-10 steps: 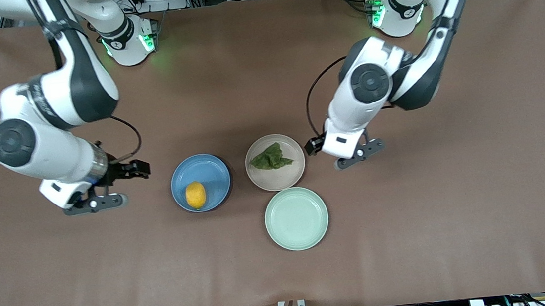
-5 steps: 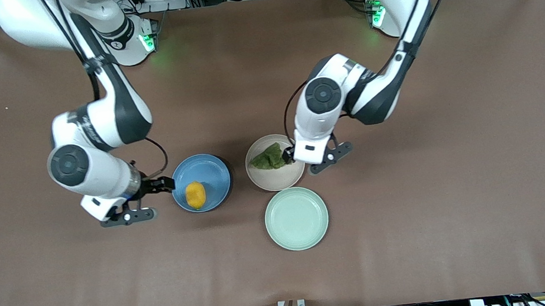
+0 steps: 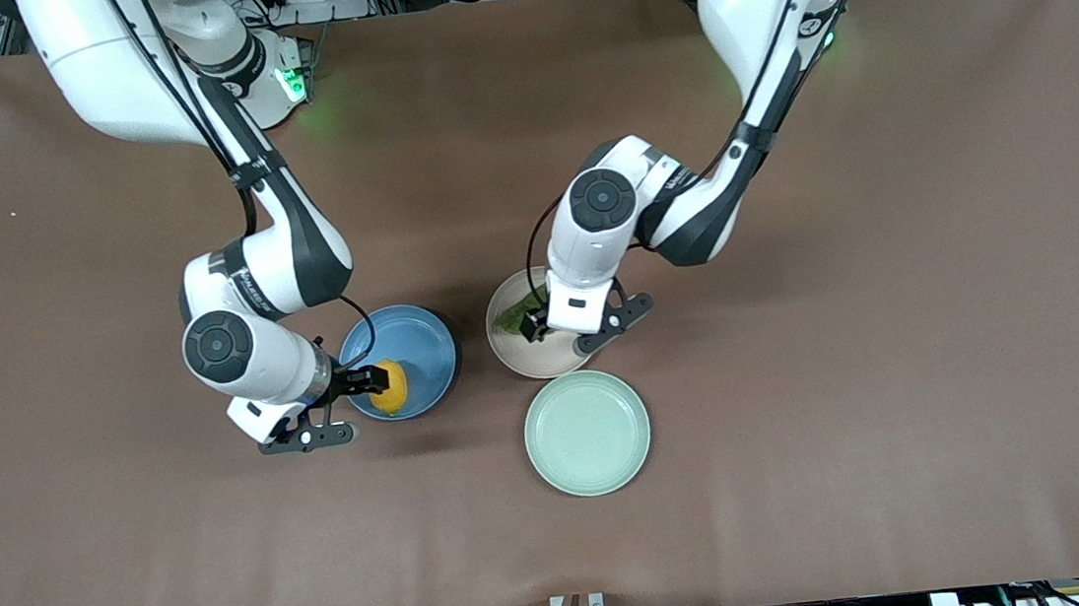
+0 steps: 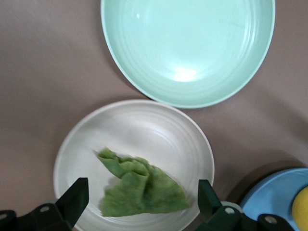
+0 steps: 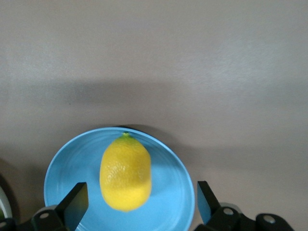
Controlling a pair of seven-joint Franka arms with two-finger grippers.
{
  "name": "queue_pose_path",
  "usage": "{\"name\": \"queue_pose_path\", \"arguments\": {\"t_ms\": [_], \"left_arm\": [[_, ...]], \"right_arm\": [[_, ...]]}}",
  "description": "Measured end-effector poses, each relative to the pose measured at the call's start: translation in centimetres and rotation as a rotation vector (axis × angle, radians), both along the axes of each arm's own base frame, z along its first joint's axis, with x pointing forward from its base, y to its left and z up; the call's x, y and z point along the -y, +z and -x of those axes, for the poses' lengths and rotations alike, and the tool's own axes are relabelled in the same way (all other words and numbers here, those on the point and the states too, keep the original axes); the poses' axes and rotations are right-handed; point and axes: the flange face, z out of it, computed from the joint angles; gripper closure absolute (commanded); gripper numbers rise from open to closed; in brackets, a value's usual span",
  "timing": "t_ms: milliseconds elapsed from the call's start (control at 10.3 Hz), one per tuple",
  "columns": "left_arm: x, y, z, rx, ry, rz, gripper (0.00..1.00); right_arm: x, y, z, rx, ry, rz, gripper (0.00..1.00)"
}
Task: Pick lemon and lettuce from blue and beige plates
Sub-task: 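Lower the right gripper onto the lemon while the left gripper lowers onto lettuce, then close the right gripper on the lemon while the left gripper grips lettuce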
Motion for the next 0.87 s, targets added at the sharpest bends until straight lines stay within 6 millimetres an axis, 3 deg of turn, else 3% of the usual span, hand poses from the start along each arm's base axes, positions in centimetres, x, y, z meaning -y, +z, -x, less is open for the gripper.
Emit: {"name": "queue_pose_path", "arguments": {"t_ms": [582, 873], "left_arm": [[3.0, -4.7, 2.5, 0.054, -0.04, -0.056, 0.0], [3.8, -6.5, 3.0, 0.079, -0.089, -0.091, 0.0]], "right_arm": [[-2.2, -4.9, 1.6, -0.009, -0.002, 0.0, 0.0], [-1.8, -7.9, 2.3, 0.004, -0.009, 0.005, 0.0]]}}
